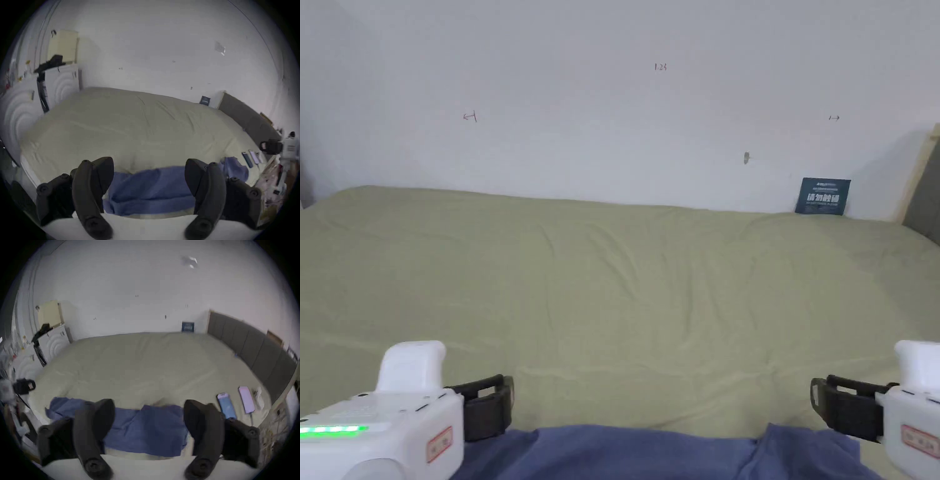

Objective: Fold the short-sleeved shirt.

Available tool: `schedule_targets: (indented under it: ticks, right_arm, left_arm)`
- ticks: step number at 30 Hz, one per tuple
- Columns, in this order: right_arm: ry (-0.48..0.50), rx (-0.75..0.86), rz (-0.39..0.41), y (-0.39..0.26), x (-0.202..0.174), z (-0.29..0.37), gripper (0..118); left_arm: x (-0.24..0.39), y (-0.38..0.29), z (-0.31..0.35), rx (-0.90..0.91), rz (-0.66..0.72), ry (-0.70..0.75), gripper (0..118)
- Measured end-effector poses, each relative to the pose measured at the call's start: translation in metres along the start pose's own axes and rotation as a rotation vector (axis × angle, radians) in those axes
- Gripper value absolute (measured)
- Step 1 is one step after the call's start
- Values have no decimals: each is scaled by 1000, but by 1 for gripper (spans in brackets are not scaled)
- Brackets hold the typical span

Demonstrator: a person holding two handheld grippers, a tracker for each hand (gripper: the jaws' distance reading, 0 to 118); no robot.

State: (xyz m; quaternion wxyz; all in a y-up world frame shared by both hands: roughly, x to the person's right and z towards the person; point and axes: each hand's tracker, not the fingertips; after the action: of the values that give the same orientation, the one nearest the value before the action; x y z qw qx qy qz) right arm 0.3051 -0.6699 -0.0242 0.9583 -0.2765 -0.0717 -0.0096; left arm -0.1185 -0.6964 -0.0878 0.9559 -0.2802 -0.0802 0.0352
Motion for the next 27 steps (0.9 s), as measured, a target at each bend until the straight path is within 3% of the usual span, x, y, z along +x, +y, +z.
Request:
schedule_targets:
  ticks: [1, 2, 3, 5, 8, 11, 13, 14, 15, 16, 17, 18, 23, 25, 27]
  right_arm:
    - [6, -13, 14, -3, -7, 0, 36]
    - [5, -20, 20, -9, -9, -6, 9]
    - [-15, -24, 31, -14, -14, -7, 0]
    - [-72, -30, 42, -27, -24, -9, 0]
    - [6, -86, -5, -39, -24, -18, 0]
    - [0, -98, 11, -40, -27, -14, 0]
    - [11, -98, 3, -40, -23, -12, 0]
    - [29, -97, -5, -42, -22, -14, 0]
    - [28, -94, -6, -42, -20, -14, 0]
    - [28, -90, -7, -41, -19, -13, 0]
    - [25, -86, -12, -40, -17, -12, 0]
    - [29, -82, -17, -38, -16, -11, 0]
    - [51, -68, -39, -28, -16, -1, 0]
    - [59, -67, -35, -26, -16, -1, 0]
    - [65, -61, -38, -23, -21, 9, 0]
  left_arm:
    - [5, -1, -5, 1, 5, -6, 57]
    - [11, -3, -5, 17, 7, -10, 21]
    - [17, -5, -5, 23, 1, -9, 1]
    - [29, -10, -1, 25, -22, 41, 0]
    - [30, -17, -1, -3, -57, -27, 0]
    - [15, -24, -8, -36, -51, -9, 0]
    - [-12, -26, -13, -91, 30, -51, 1]
    - [-33, -28, -19, -142, 81, -89, 3]
    - [-52, -32, -24, -190, 142, -135, 21]
    - [-76, -38, -30, -235, 231, -174, 51]
    - [-96, -47, -38, -285, 338, -205, 89]
    - [-113, -58, -42, -311, 451, -214, 114]
    - [-153, -113, -53, -243, 1039, -236, 114]
    - [-146, -127, -60, -248, 1191, -294, 113]
    - [-141, -132, -69, -286, 1238, -283, 113]
